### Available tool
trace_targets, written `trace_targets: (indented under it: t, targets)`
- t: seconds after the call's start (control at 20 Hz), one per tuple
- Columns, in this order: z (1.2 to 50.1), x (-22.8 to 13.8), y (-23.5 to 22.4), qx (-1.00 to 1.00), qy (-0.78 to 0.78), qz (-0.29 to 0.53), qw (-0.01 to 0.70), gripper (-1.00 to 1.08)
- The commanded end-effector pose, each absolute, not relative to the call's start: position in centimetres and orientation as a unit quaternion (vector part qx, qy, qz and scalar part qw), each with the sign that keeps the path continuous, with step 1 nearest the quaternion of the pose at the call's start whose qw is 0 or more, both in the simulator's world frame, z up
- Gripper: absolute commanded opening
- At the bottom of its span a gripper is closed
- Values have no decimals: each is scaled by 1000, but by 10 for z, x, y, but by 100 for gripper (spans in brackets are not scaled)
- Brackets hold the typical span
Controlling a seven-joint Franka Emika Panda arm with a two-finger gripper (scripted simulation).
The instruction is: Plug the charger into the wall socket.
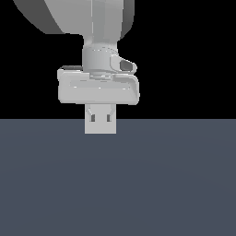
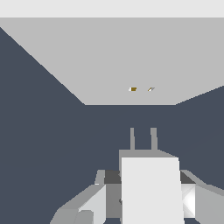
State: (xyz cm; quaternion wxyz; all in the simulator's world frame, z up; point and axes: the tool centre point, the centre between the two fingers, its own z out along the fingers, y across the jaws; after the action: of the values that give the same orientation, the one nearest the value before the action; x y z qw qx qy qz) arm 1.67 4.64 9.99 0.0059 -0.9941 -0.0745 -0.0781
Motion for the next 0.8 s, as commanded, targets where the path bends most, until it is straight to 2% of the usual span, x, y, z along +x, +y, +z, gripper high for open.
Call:
trace_targets:
  t: [0.0, 0.4, 0.75]
  targets:
    - [100, 23, 47, -994, -75, -78, 6, -100]
    - [100, 49, 52, -994, -75, -78, 6, -100]
    - [100, 59, 53, -994, -75, -78, 6, -100]
